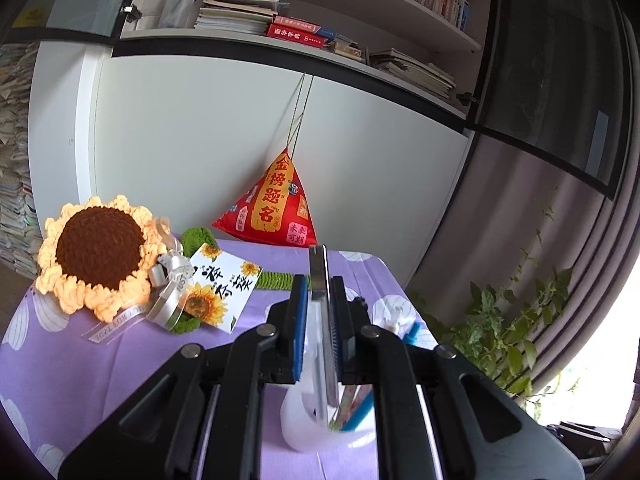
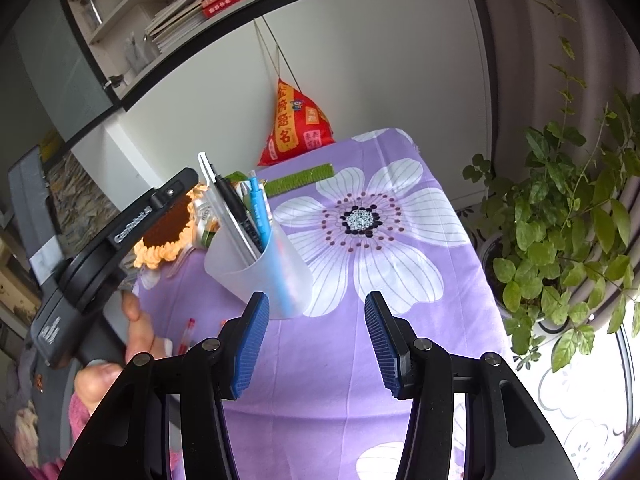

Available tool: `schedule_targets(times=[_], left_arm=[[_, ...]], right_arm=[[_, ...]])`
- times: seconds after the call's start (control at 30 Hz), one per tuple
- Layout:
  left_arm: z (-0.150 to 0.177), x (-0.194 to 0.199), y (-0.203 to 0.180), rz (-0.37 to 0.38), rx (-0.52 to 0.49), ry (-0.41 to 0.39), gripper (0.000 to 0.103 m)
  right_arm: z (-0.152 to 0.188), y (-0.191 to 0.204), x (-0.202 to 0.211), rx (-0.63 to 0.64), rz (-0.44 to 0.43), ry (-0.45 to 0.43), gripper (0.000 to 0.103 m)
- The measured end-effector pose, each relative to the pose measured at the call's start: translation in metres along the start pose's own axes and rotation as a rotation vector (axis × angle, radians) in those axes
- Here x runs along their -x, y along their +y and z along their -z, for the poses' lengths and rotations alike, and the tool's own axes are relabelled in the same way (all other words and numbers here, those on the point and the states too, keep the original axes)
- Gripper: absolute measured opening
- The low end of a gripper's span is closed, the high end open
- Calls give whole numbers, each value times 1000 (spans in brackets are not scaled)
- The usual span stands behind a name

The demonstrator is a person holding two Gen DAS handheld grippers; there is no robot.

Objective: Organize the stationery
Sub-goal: 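Lower the black pen into the white cup and open the left tool, then grasp the red gel pen on the tablecloth with the left tool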

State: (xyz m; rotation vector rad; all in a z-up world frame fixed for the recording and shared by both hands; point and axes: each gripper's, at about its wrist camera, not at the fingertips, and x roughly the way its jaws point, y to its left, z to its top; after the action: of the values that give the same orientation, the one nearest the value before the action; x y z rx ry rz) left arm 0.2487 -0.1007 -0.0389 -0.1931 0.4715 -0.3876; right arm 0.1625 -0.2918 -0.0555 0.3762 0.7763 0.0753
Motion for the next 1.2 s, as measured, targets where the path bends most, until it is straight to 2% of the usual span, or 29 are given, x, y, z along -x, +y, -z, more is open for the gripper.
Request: schedule_targets(times=[0.33,0.5,0.57,0.63,0.67,0.83,0.93,1.1,1.2], left_arm=[[-3,34,27,5,54,14,9],[-2,51,50,-33,76,39,11],[1,56,58,-57,75,63,28],[8,65,70,-84,78,85,40],[10,67,74,-94,78,94,41],[33,67,99,-112,69,214,38],[47,60,107,-128,49,288,32],[64,41,101,-117,-8,391,28],[69,24,99,-137,-25,452,19]], right_arm=[[3,16,3,31,-6,5,50],[5,27,1,57,-15,13,50],[7,33,-1,70,-20,20,50],[9,42,-5,91,-28,33,50],[10,47,-7,104,-32,40,50],[16,70,-20,153,-54,75,50],[20,82,-27,178,-63,95,50],[25,95,-32,212,-56,114,50],[28,98,-33,221,-40,121,50]])
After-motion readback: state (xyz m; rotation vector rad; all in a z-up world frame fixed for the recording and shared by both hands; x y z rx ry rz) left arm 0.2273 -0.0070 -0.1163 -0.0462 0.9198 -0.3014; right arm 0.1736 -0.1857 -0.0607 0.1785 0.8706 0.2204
